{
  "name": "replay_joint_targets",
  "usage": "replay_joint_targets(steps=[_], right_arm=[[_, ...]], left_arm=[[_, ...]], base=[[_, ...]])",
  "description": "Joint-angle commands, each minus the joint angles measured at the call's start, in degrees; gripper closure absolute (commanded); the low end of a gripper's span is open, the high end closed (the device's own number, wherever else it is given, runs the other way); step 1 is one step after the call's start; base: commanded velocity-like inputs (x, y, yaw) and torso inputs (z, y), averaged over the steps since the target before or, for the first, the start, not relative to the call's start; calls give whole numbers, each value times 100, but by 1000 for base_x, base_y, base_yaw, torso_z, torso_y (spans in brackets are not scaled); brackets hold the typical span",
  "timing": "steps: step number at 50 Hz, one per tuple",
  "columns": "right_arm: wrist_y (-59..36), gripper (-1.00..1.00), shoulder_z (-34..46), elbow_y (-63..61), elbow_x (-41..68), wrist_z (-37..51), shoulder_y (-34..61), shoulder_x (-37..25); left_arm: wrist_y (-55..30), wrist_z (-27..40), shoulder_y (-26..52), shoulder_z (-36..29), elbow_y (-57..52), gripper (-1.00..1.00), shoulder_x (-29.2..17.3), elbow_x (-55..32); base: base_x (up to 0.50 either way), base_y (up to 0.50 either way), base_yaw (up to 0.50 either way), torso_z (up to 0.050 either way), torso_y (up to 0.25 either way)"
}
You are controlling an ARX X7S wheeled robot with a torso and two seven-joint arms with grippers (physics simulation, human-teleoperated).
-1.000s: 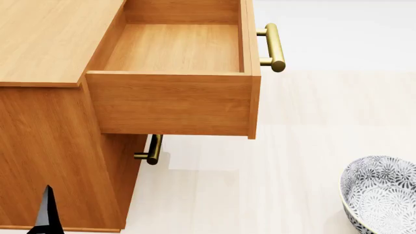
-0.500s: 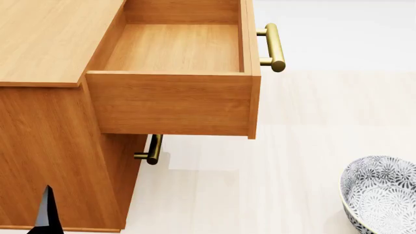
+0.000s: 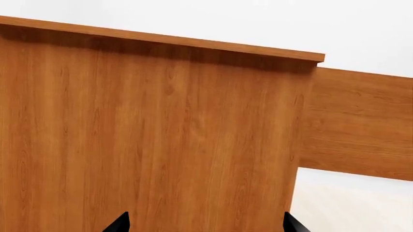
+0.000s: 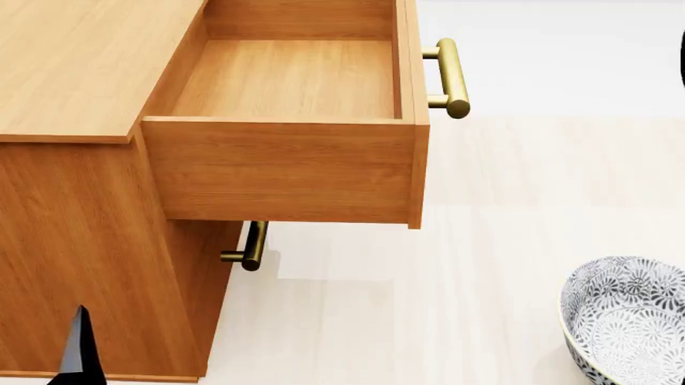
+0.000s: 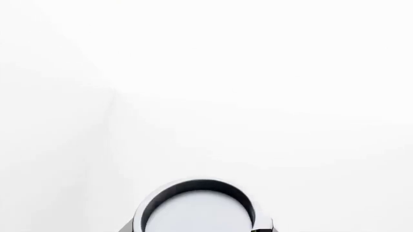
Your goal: Put the ketchup in the top drawer of the cabinet.
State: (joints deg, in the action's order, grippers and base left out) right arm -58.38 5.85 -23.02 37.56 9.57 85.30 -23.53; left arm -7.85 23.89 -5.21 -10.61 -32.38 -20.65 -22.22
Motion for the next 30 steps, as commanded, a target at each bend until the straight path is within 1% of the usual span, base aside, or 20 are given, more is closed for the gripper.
replay_joint_targets(steps=[1,30], right_arm=[[645,100,490,863,-506,-342,191,390],[2231,100,1621,3547,-1248,-1096,390,1389]], left_arm=[[9,23,2,-19,-3,-100,-10,-3],[92,55,-40,-49,9,-100,-36,-10]], base=[[0,0,0,0,0],[0,0,0,0,0]])
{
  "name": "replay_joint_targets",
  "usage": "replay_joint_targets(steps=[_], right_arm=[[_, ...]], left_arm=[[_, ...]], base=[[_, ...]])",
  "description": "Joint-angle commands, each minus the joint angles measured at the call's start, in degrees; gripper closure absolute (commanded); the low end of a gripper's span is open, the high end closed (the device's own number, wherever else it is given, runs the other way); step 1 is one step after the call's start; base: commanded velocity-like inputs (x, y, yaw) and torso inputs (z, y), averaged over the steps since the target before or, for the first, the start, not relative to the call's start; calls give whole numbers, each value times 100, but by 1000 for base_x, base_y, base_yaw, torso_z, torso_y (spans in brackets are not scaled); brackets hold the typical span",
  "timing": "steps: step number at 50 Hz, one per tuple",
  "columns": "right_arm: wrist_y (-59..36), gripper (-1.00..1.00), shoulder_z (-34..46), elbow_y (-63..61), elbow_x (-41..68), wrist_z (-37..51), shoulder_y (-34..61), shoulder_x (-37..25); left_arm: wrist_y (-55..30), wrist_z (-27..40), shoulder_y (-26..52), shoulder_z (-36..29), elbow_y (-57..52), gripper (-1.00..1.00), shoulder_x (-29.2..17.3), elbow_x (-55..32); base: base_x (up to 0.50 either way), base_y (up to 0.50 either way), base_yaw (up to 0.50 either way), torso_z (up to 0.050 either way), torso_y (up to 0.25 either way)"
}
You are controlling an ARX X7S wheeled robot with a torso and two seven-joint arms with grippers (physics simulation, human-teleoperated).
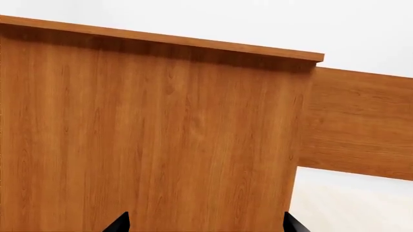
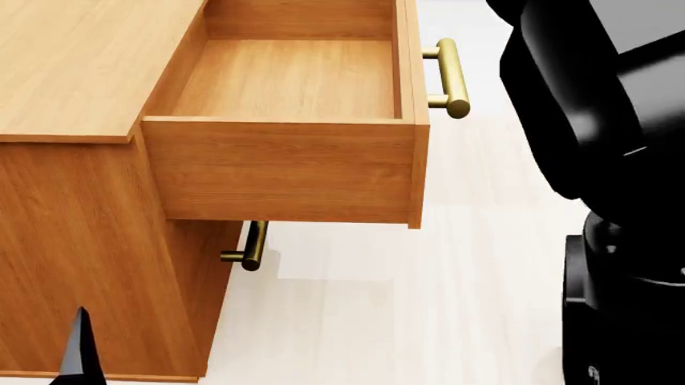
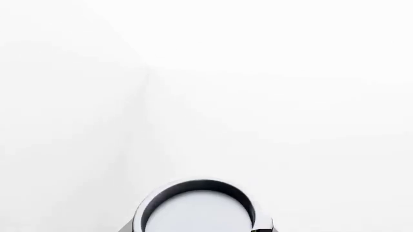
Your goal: Put the ketchup in the top drawer of the cabinet.
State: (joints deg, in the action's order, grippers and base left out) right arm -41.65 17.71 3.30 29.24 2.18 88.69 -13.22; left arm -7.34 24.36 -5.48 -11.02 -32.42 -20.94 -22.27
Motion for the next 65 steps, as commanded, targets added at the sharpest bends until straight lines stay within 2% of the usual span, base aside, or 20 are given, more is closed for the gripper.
replay_joint_targets(steps=[1,17,26,33,42,48,56,65], right_arm=[[610,100,476,995,-444,-373,51,390],[1398,100,797,2778,-580,-881,359,916],[1948,100,1055,4356,-405,-1275,826,1298],[2349,100,1980,5172,463,-1280,1180,1316],[3092,100,4950,6244,3514,-1312,1766,1321],[3262,100,6267,6441,4828,-1396,1883,1322],[3205,100,7020,6492,5524,-1490,1809,1322],[2683,100,7172,6498,5827,-1828,1961,1322]], left_arm=[[48,7,-14,-9,22,-100,-6,-5],[90,12,-10,-4,78,-100,-18,-40],[63,39,9,-38,60,-100,-24,-27],[58,44,24,-42,60,-100,-38,-45],[46,66,32,-56,50,-100,-48,-50],[78,65,25,-47,67,-100,-63,-50],[66,76,34,-47,54,-100,-84,-71],[80,90,9,-21,42,-100,-110,-101]], base=[[0,0,0,0,0],[0,0,0,0,1],[0,0,0,0,0],[0,0,0,0,0],[0,0,0,0,0],[0,0,0,0,2],[0,0,0,0,0],[0,0,0,0,0]])
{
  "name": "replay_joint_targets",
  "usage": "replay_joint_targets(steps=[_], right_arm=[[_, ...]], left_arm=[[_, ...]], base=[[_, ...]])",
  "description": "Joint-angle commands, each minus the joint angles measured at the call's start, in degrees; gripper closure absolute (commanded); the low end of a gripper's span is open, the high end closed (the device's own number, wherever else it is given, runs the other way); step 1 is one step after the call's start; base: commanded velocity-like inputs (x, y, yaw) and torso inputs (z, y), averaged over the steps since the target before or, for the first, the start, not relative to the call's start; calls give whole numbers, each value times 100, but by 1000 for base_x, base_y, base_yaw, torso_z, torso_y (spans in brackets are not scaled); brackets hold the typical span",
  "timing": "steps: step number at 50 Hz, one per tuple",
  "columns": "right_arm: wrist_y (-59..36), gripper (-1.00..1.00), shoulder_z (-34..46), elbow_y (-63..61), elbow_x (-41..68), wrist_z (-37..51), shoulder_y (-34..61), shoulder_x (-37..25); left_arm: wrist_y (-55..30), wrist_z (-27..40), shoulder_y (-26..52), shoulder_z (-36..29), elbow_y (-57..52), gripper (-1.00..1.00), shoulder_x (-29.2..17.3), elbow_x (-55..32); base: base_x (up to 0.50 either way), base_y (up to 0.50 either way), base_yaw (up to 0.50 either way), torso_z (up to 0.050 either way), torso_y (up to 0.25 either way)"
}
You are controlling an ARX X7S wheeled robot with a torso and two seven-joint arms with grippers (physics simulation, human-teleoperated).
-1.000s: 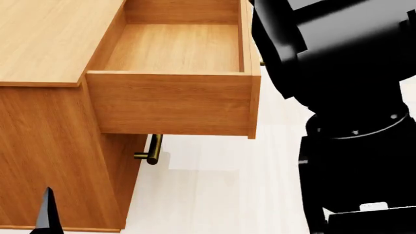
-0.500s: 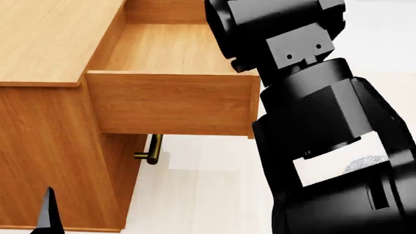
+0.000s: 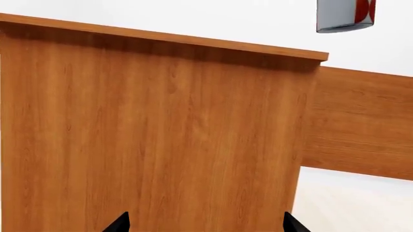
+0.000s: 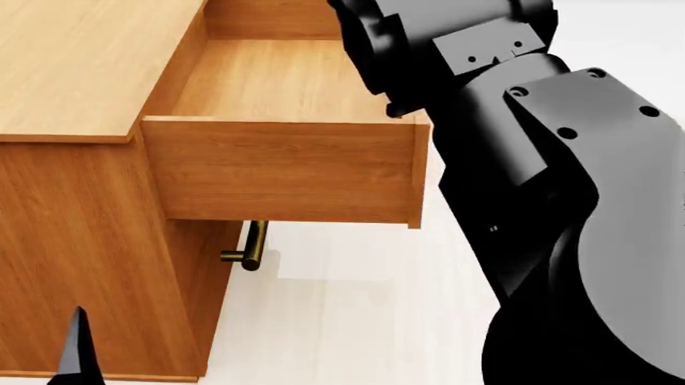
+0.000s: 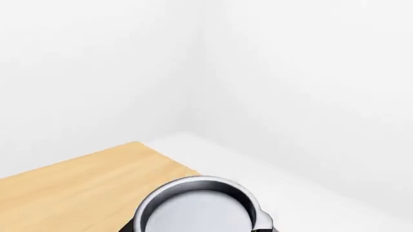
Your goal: Put the ketchup in the top drawer of the cabinet.
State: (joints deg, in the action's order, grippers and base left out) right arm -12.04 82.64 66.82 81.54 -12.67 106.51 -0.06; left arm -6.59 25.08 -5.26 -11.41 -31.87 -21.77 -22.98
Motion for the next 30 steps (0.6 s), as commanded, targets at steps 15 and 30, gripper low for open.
replay_joint_targets(steps=[15,30], right_arm=[[-1073,100,679,190,514,-427,240,6],[-1471,100,583,361,1118,-540,330,6]], left_arm=[[71,11,-14,11,63,-100,-28,-38],[69,29,-3,-22,78,-100,-38,-42]], base=[[0,0,0,0,1],[0,0,0,0,0]])
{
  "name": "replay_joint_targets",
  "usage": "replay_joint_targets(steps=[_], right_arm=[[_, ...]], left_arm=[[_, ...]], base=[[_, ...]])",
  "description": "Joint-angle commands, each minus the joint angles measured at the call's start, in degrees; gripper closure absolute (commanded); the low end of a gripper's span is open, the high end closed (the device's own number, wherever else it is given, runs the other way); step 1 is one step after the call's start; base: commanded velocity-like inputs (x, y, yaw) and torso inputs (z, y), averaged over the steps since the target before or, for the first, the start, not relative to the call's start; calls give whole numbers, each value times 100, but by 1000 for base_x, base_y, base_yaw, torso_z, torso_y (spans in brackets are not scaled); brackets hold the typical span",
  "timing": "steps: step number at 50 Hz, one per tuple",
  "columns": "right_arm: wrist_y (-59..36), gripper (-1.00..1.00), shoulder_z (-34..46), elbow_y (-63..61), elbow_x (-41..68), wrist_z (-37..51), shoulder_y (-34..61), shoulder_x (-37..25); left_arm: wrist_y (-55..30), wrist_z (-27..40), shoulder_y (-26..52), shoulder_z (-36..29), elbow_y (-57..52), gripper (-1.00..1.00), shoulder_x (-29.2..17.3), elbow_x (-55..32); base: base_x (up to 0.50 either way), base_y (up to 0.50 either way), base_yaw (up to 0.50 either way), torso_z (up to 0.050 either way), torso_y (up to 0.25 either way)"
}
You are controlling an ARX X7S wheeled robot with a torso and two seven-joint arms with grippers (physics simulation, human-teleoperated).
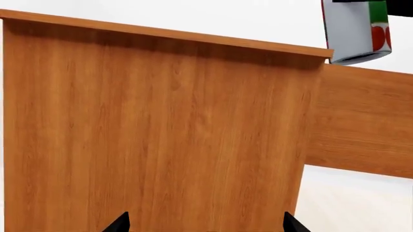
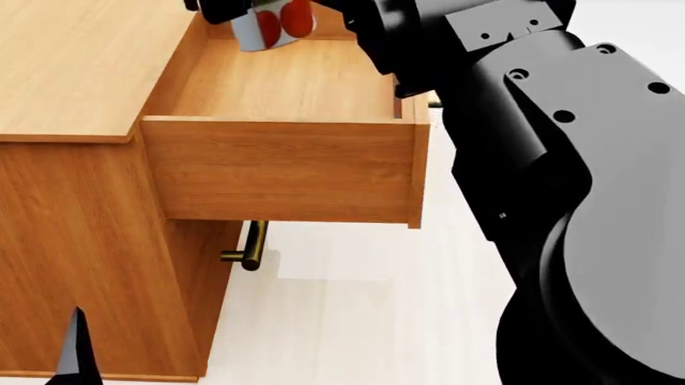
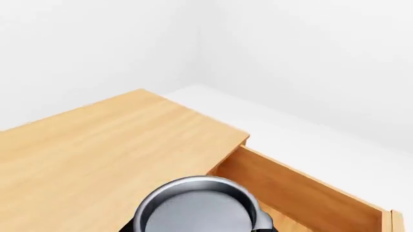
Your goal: Put the ketchup in the top drawer of the cabinet.
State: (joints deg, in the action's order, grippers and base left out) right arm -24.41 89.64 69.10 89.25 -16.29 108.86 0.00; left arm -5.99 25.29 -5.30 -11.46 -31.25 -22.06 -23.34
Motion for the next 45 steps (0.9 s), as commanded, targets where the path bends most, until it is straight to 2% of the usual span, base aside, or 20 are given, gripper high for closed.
replay_joint_targets(steps=[1,7,28,45], right_arm=[[-222,100,-129,187,556,-184,100,0],[-195,100,177,269,1154,-132,126,0],[-238,100,184,162,487,-274,-76,0],[-111,100,102,191,353,-340,-412,0]], left_arm=[[6,12,0,-11,7,-100,-13,-15],[27,2,11,-19,57,-100,-2,-31],[89,-10,7,-68,119,-100,-5,-35],[96,23,-2,-81,120,-100,-29,-30]], base=[[0,0,0,0,0],[0,0,0,0,0],[0,0,0,0,0],[0,0,0,0,0]])
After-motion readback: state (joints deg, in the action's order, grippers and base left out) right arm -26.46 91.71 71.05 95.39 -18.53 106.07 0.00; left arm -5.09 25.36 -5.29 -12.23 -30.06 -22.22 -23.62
